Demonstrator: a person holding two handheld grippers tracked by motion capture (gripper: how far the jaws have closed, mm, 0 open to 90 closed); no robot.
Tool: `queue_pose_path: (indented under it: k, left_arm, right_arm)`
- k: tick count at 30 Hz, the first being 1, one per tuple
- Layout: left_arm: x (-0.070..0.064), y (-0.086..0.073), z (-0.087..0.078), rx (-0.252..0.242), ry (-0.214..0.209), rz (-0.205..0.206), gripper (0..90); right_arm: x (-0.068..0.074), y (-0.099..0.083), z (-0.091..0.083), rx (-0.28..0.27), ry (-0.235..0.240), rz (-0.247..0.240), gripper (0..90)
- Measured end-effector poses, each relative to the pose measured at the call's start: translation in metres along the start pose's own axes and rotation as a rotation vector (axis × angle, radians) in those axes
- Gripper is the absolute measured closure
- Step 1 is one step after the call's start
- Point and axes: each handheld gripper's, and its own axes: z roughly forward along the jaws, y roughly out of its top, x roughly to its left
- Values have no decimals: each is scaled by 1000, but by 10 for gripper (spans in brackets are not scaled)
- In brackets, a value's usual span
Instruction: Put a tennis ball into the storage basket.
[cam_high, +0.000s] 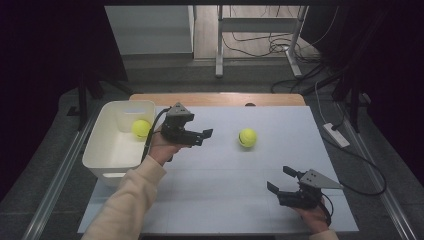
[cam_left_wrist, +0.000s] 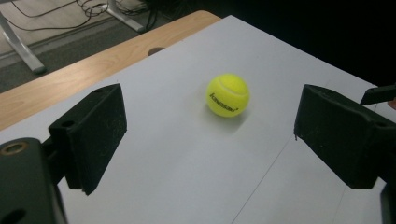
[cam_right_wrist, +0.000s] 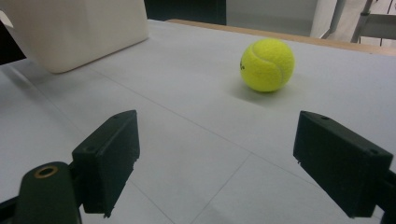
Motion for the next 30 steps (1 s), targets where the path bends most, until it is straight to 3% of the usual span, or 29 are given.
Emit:
queue_pose_path:
  k: [11, 30]
  left_arm:
    - [-4, 6, 11, 21, -5, 34, 103]
    - [-4, 10, 35, 56, -21, 20, 102]
  right_arm:
    - [-1, -1, -1, 1, -12, 5, 146]
    - [0, -2, -1, 10, -9, 2, 145]
